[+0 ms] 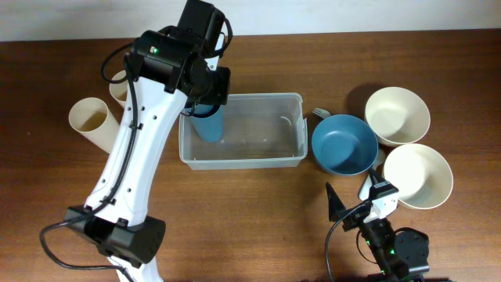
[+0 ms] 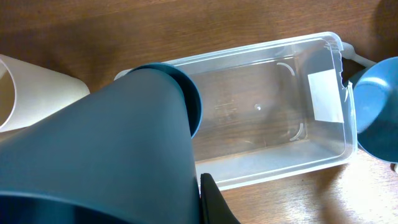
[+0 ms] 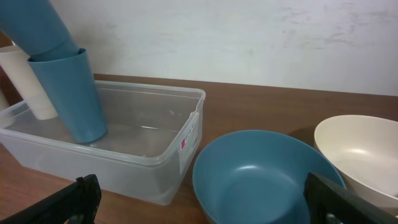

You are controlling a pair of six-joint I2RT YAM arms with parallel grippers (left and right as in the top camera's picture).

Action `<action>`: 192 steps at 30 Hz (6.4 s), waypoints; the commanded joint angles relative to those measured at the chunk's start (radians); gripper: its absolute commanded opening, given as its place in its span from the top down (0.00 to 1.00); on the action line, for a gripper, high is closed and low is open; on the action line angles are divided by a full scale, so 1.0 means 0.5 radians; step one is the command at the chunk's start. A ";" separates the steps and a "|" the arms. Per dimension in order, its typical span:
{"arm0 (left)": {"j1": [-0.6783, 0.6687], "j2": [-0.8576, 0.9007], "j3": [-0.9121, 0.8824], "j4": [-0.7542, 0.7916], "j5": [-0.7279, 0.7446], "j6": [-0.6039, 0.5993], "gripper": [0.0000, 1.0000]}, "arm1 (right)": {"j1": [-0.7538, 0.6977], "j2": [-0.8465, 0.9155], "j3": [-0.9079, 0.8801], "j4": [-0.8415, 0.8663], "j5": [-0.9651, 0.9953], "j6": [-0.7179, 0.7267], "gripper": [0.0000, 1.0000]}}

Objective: Pack container
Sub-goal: 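Carry the second blue cup over and stack it into the first, then release the stacked blue cup and withdraw the left gripper, then move the left gripper to a cream cup and grasp its rim, then carry the cream cup over the container and lower it in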

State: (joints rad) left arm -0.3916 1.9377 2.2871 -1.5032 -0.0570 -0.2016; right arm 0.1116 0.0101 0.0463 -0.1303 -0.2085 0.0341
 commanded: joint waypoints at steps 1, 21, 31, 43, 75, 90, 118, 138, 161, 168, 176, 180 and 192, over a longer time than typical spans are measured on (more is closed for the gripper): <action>0.002 -0.005 0.040 0.009 -0.037 0.034 0.99 | 0.014 -0.013 -0.018 0.001 0.005 0.015 0.01; 0.003 -0.005 0.040 0.036 -0.037 0.033 0.71 | 0.014 -0.013 -0.018 0.001 0.005 0.015 0.01; 0.002 -0.005 0.040 0.057 -0.037 0.033 0.70 | 0.014 -0.013 -0.018 0.001 0.005 0.015 0.01; 0.205 -0.025 0.076 -0.132 -0.201 -0.074 0.40 | 0.014 -0.013 -0.018 0.001 0.005 0.015 0.01; 0.725 0.481 0.074 0.156 -0.290 0.571 0.01 | 0.014 -0.014 -0.018 0.001 0.005 0.014 0.01; 0.732 0.516 0.038 0.227 -0.103 0.619 0.05 | 0.014 -0.013 -0.018 0.001 0.005 0.014 0.01; 0.752 0.516 -0.191 0.314 -0.102 0.616 0.97 | 0.014 -0.013 -0.018 0.001 0.005 0.014 0.01; 0.750 0.515 0.040 0.358 -0.056 0.493 0.98 | 0.014 -0.013 -0.018 0.001 0.005 0.015 0.01; 0.640 0.488 1.171 -0.349 0.145 0.427 0.98 | 0.014 -0.013 -0.018 0.001 0.005 0.014 0.01; 0.486 0.294 1.240 -0.369 0.137 0.435 0.98 | 0.014 -0.014 -0.018 0.001 0.005 0.015 0.01; 0.359 0.021 1.238 -0.369 0.117 0.433 0.98 | 0.014 -0.014 -0.018 0.001 0.005 0.015 0.01; 0.246 -0.137 1.162 -0.369 0.131 0.433 0.98 | 0.014 -0.014 -0.018 0.001 0.005 0.015 0.01; -0.225 -0.541 0.401 -0.369 0.124 0.423 0.99 | 0.014 -0.013 -0.018 0.001 0.005 0.014 0.01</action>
State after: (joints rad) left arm -0.4633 1.7004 2.5736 -1.6894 0.0044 0.0216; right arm 0.1116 0.0101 0.0463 -0.1303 -0.2085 0.0341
